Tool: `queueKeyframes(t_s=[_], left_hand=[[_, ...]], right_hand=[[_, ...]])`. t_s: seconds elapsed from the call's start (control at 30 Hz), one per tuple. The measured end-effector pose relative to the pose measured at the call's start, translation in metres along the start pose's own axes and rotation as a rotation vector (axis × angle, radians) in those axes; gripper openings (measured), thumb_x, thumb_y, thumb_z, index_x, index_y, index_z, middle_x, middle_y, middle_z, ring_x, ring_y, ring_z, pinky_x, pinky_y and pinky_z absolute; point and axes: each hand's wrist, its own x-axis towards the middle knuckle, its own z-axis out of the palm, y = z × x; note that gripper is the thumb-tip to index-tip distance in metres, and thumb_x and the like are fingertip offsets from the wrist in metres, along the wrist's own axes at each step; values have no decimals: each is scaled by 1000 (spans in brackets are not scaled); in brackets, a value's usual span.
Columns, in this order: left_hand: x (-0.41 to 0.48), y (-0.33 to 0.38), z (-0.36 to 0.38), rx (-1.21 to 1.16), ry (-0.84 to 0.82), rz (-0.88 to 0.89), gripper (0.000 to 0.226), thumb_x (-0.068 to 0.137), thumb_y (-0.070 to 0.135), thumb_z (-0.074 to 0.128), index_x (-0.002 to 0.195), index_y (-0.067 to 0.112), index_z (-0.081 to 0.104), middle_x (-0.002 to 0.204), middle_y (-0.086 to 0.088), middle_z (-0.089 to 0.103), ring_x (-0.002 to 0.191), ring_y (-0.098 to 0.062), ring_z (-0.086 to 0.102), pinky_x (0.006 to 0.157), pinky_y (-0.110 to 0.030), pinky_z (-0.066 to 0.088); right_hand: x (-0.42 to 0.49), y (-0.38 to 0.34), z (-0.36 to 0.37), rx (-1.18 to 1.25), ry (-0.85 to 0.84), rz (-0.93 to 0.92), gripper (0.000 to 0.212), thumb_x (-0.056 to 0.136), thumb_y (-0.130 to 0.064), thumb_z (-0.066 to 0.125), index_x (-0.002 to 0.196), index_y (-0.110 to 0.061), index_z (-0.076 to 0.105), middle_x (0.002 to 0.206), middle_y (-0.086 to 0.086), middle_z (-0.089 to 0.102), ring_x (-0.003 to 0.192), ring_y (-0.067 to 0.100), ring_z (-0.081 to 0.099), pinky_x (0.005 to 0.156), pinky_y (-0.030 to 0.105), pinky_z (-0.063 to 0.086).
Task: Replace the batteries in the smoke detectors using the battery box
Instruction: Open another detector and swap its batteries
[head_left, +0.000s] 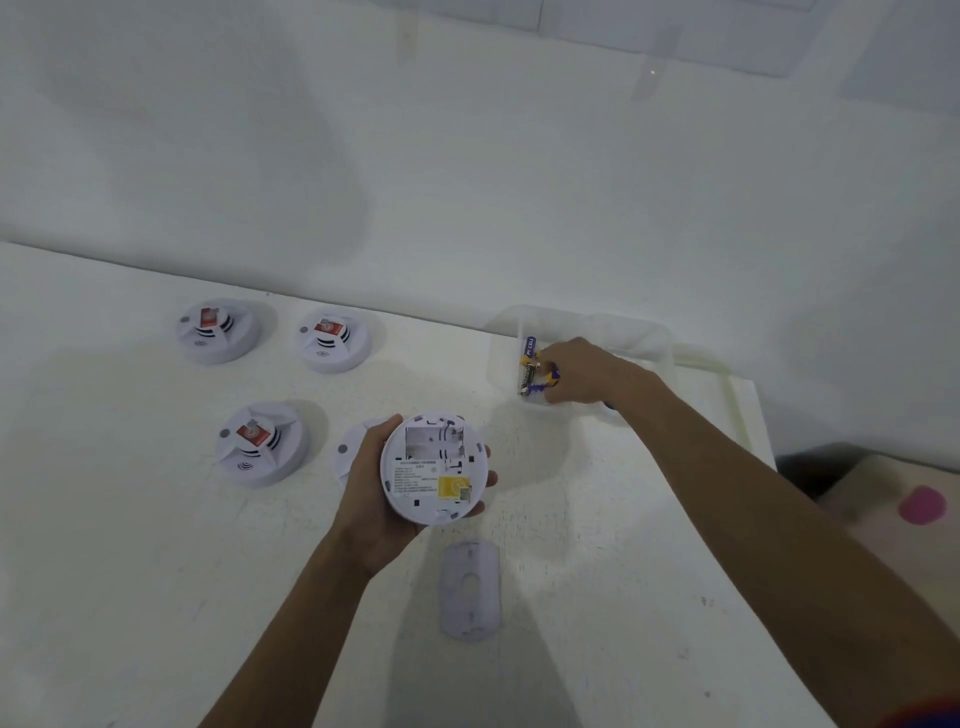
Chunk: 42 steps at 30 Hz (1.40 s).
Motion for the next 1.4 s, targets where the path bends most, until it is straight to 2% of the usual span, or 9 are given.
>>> queueKeyframes(t_s=[0.13,0.37,0.57,0.7,0.83,1.03,1.1,1.2,1.4], left_hand=[[-4,3,5,24,15,-6,71,59,55,76,116,14,67,122,-19,63,110,-42,60,85,-49,53],[-12,12,12,35,15,-33,67,62,53,72,117,14,67,123,-19,61,108,-42,61,87,-49,52],[-26,24,13,8,97,-63,58,82,51,37,110,12,70,118,-21,64,101,-42,63,82,-49,53],[-38,34,11,16,128,-66,61,86,52,29,107,13,72,113,-20,66,99,-42,64,82,-49,53],[-51,40,8,11,121,-27,55,85,48,29,92,23,77,102,-14,72,88,-37,70,79,-53,53],[-73,54,-1,-36,158,9,55,94,42,27,88,19,77,93,-13,73,78,-32,71,67,-54,57],[-80,60,-3,-26,167,9,53,92,42,30,84,20,77,89,-11,73,73,-29,71,61,-48,58],[-88,66,-11,1,182,5,57,93,42,27,76,22,78,83,-10,74,69,-26,71,55,-41,58],[-100,78,-27,20,163,-20,52,91,47,32,87,21,76,97,-13,72,81,-32,70,72,-55,55]], right_hand=[[-20,5,-9,282,180,46,15,79,-18,67,91,-10,61,92,6,62,75,18,53,67,29,44],[-76,-39,-2,999,486,93,8,83,-12,69,91,-10,70,86,4,69,71,8,57,62,18,44],[-114,-120,13,1303,560,27,11,87,-12,66,93,-19,73,85,-2,64,76,10,52,73,27,45],[-131,-168,11,1167,525,-65,25,91,-8,60,110,-22,69,91,-6,68,73,6,56,69,20,50],[-131,-201,13,909,554,-117,38,92,-3,55,124,-22,57,100,-6,62,64,2,49,62,10,42],[-133,-235,18,633,629,-219,11,88,-6,60,96,-13,59,70,-25,52,62,-2,49,57,5,34],[-129,-243,22,510,660,-286,11,87,-5,61,96,-11,61,77,-20,54,71,-9,49,64,2,34],[-120,-250,29,414,672,-362,15,88,-6,60,100,-13,62,97,-2,60,81,0,51,72,6,39],[-107,-264,30,262,649,-427,21,90,-11,58,109,-19,64,99,1,58,79,13,58,63,17,46]])
